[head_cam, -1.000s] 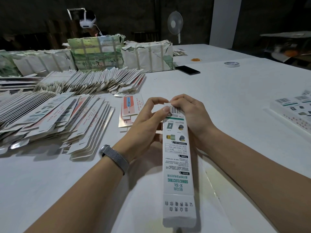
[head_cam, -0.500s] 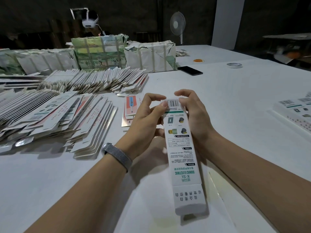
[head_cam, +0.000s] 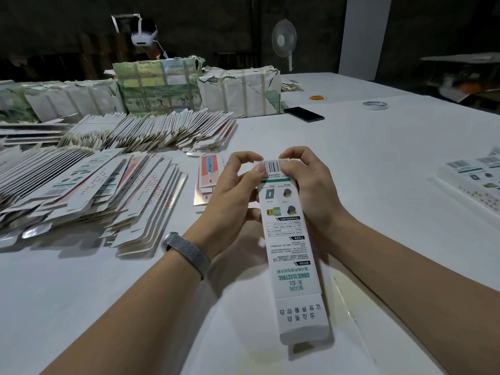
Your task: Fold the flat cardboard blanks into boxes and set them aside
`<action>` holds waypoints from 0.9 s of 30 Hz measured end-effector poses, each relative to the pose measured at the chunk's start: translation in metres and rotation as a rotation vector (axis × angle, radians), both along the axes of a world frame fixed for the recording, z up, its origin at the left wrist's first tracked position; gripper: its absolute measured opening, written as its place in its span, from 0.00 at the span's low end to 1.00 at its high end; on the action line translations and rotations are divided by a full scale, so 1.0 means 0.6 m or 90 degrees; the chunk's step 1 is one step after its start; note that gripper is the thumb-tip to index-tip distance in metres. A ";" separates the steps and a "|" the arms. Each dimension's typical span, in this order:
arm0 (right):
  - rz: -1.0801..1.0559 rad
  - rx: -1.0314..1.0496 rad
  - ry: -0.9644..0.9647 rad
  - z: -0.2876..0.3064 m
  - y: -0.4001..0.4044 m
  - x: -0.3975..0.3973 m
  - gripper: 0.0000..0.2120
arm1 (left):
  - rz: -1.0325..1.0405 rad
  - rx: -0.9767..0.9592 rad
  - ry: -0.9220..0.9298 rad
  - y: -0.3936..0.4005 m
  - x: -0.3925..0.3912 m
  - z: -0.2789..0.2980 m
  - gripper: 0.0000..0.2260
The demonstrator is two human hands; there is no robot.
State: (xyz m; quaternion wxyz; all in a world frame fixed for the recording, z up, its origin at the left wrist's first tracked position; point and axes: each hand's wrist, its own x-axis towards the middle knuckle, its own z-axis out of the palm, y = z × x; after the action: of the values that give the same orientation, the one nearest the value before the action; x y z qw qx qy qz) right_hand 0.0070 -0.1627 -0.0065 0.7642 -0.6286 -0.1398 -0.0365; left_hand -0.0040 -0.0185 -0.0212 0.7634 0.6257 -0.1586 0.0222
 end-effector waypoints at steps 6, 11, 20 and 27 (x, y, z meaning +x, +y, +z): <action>-0.001 0.012 -0.003 -0.004 0.004 0.002 0.05 | 0.016 -0.004 0.001 0.000 -0.004 0.002 0.02; 0.008 0.003 -0.003 -0.003 0.003 0.001 0.05 | 0.038 0.011 0.010 0.002 -0.002 0.006 0.03; 0.017 0.002 0.020 -0.009 0.004 0.002 0.06 | 0.036 0.010 0.030 0.005 -0.001 0.007 0.03; 0.011 -0.006 0.011 -0.014 0.007 0.005 0.04 | 0.084 0.035 0.032 0.005 0.002 0.007 0.06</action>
State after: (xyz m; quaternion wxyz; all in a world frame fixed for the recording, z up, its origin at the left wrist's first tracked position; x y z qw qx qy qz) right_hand 0.0099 -0.1584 -0.0150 0.7629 -0.6309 -0.1391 -0.0238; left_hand -0.0026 -0.0155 -0.0171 0.7466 0.6559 -0.0982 0.0522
